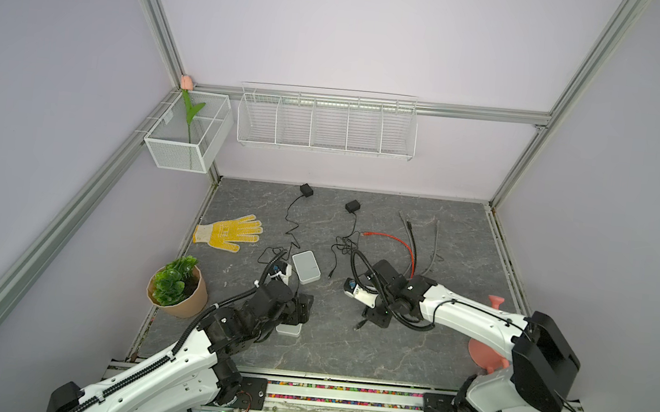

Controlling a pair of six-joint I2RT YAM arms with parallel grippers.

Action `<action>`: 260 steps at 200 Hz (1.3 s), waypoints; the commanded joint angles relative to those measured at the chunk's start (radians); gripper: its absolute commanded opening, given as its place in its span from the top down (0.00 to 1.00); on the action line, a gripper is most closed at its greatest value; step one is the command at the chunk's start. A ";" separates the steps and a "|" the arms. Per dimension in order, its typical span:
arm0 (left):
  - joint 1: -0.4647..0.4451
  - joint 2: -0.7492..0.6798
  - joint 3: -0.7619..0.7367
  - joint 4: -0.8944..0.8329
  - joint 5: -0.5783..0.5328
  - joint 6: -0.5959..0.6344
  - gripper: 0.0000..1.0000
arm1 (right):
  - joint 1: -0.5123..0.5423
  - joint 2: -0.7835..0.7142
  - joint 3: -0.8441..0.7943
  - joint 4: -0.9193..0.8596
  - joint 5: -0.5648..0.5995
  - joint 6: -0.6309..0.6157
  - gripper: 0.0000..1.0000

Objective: Insert the plug into the switch port

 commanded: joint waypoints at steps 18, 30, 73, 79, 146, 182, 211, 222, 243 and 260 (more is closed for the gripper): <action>0.004 0.007 0.024 0.020 0.040 0.040 0.20 | -0.019 -0.052 -0.010 -0.087 0.014 -0.035 0.49; 0.004 0.006 0.026 0.012 0.018 0.046 0.20 | 0.015 -0.062 -0.032 -0.079 0.025 -0.034 0.49; 0.004 -0.018 0.022 0.023 -0.007 0.061 0.20 | 0.087 0.024 -0.047 0.026 0.163 -0.007 0.52; 0.004 -0.018 0.024 0.018 -0.006 0.065 0.20 | 0.097 0.039 -0.047 0.045 0.175 -0.014 0.52; 0.005 -0.085 0.004 -0.017 -0.036 0.058 0.20 | 0.131 0.115 -0.063 0.122 0.167 -0.042 0.47; 0.009 -0.091 0.002 -0.020 -0.043 0.064 0.20 | 0.137 0.121 -0.072 0.114 0.154 -0.031 0.45; 0.012 -0.081 0.004 -0.016 -0.041 0.071 0.20 | 0.137 0.152 -0.065 0.110 0.152 -0.022 0.45; 0.011 -0.083 0.006 -0.021 -0.043 0.072 0.20 | 0.137 0.143 -0.067 0.108 0.158 -0.019 0.45; 0.012 -0.093 0.000 -0.022 -0.050 0.074 0.20 | 0.137 0.122 -0.079 0.110 0.152 -0.018 0.44; 0.014 -0.096 -0.001 -0.015 -0.053 0.077 0.20 | 0.138 0.123 -0.077 0.101 0.173 -0.010 0.44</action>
